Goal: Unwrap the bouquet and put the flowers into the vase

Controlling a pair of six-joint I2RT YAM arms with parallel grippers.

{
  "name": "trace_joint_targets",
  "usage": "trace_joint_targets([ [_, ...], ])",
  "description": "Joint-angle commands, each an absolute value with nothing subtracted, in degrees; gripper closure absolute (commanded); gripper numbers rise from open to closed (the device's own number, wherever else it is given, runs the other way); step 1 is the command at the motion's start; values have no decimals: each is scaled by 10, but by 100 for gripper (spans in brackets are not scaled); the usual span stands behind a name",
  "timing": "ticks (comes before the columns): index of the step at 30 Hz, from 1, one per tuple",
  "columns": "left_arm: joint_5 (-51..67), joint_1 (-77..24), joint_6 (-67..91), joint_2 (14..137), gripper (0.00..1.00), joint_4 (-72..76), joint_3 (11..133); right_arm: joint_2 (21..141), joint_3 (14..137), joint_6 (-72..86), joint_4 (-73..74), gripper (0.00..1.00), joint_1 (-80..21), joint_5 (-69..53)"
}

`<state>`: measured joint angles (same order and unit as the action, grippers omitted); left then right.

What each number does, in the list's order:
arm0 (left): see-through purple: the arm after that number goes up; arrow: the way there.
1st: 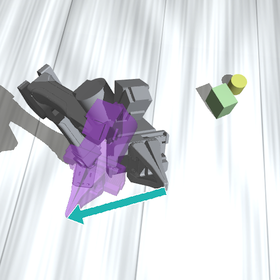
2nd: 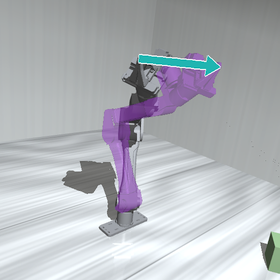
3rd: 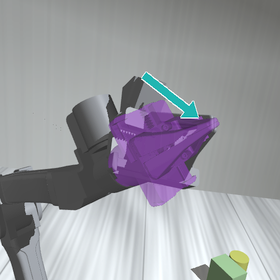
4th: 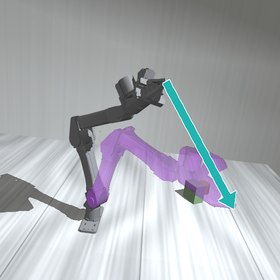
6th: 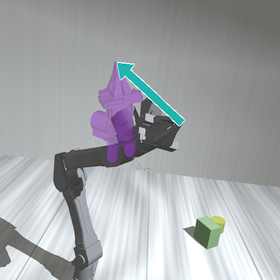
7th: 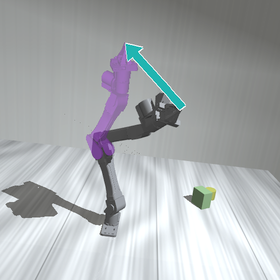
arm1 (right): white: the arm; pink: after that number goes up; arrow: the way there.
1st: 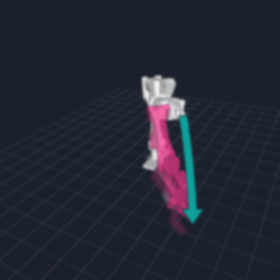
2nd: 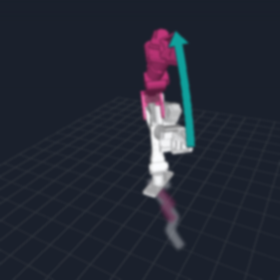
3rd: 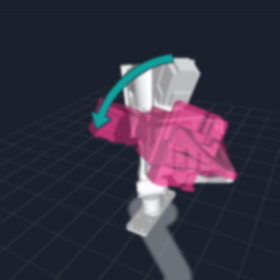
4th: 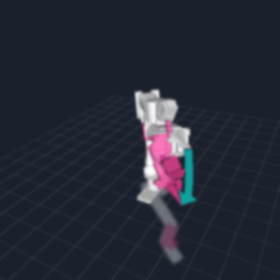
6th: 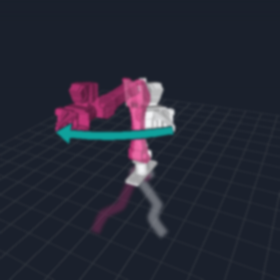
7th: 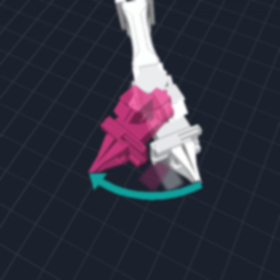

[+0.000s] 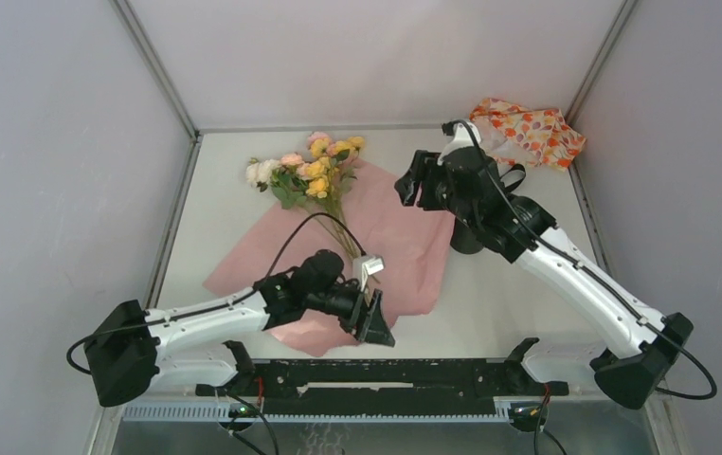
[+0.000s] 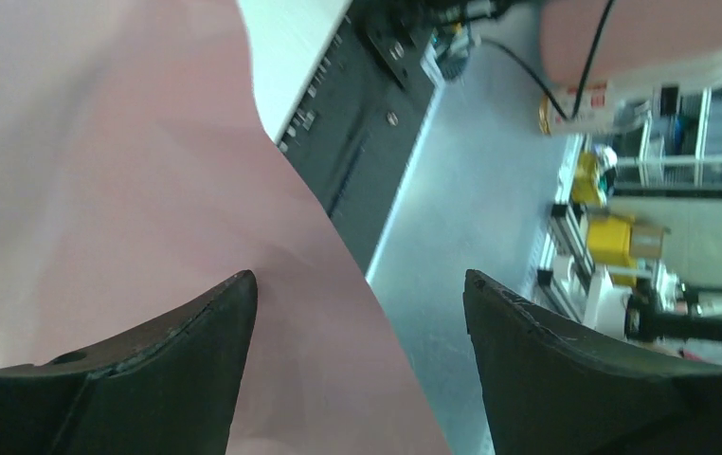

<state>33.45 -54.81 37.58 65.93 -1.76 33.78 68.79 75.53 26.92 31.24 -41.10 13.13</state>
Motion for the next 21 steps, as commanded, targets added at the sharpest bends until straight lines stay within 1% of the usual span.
trace_joint_targets([
  [1, 366, -596, 397, 650, 15, -15, 338, 722, 801, 255, 294, 33, -393, 84],
  [9, 400, -621, 403, 669, 14, 15, 344, 774, 836, 257, 301, 33, -374, 36],
  [15, 422, -621, 426, 678, 16, 39, 366, 803, 866, 252, 315, 33, -352, 8],
  [17, 412, -620, 413, 659, 16, 18, 389, 811, 872, 256, 312, 33, -340, -7],
  [21, 333, -617, 339, 606, 14, -131, 487, 851, 896, 267, 315, 35, -318, -47],
])
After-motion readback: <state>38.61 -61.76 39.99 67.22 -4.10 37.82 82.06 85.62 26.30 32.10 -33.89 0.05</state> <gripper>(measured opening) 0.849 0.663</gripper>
